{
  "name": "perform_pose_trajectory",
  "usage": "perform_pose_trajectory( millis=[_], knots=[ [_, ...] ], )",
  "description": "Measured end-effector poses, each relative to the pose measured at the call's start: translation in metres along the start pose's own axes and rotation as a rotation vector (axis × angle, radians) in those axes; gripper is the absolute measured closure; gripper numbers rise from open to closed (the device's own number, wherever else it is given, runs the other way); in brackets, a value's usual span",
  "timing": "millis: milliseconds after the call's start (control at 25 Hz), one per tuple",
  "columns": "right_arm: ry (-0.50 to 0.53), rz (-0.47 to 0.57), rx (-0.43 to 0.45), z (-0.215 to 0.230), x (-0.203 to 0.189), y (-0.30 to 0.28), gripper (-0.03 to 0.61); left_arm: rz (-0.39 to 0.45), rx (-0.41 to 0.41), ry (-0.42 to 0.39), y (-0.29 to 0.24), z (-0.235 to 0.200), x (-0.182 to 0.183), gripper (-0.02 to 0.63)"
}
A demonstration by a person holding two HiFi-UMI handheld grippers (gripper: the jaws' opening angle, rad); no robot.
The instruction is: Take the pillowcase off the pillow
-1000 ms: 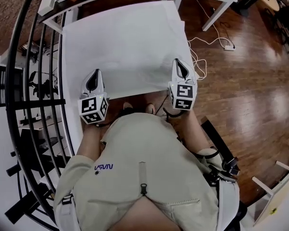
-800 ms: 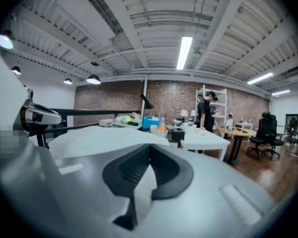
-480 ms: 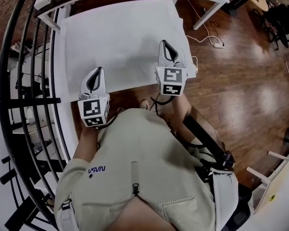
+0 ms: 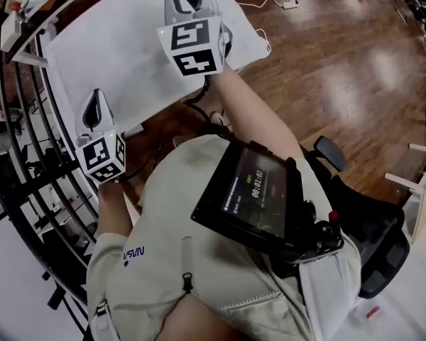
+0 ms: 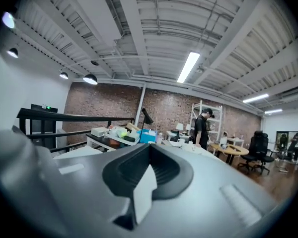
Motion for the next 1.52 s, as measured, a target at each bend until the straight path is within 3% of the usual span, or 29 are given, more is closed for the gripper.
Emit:
perform_pose_trajectory(
  millis=[400,640,1040,1520],
  knots=[
    [-0.035,-0.014,0.020,0.019,-0.006,0.005,0.574,0.066,0.021,-0.032,-0.040,0.021,0.056,0.607],
    [-0.006,-0.013,0.047,0.031,-0.005,-0.001,0.574,0.039,0.022,-0.030,-0.054,0.042,0.056,0.607],
    [-0.047,-0.026,0.063,0.053,-0.025,-0.002,0.574,0.040,0.042,-0.054,-0.067,0.057,0.069,0.607],
    [-0.132,0.006,0.176,0.039,0.006,-0.002,0.574,0.039,0.048,-0.048,-0.060,0.062,0.069,0.607]
  ],
)
Point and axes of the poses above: the fingertips, and each gripper's own axes: y backward along the fingers, z to its right, x out of its top, the point moved 3 cm from there along y, backward along the fingers, and after that the axes turned 15 degrees about x, right-handed, at the moved point
